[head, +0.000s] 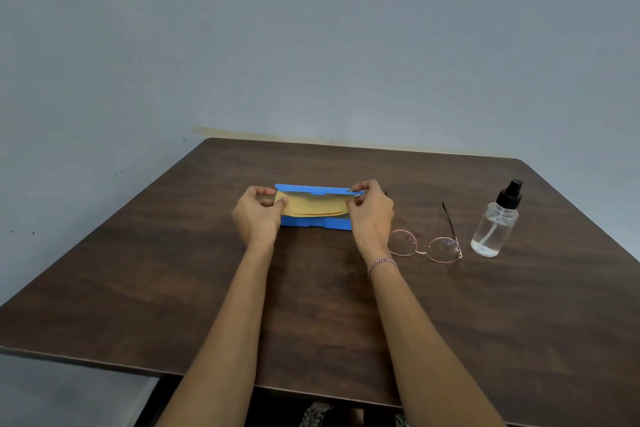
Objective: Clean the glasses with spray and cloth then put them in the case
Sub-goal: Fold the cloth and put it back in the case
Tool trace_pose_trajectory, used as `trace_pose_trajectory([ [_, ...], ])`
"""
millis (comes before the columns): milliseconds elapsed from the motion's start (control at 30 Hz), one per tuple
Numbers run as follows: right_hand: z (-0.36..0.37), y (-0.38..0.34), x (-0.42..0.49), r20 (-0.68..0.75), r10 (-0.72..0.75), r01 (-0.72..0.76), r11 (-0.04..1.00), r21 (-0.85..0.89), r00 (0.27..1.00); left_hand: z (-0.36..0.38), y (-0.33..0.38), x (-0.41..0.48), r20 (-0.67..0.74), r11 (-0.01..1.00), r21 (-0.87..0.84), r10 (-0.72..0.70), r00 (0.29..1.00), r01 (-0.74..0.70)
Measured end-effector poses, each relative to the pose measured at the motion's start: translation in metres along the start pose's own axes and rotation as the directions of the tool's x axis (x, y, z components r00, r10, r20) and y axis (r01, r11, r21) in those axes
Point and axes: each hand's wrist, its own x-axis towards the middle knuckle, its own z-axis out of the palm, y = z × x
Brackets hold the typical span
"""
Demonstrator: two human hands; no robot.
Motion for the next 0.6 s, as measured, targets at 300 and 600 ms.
trace_pose_trajectory([
  [300, 0.007, 0.004, -0.004, -0.070, -0.132, 0.111, 0.962, -0.250, 0.989, 0.004, -0.005, 0.001, -0.023, 0.978, 0.154, 0.145, 0.989, -0.140],
  [600, 0.011, 0.009, -0.003, -0.019, -0.076, 0.074, 0.993, -0.094, 0.997, 0.005, -0.013, 0.004, 0.046, 0.971, 0.144, 0.188, 0.981, -0.193],
])
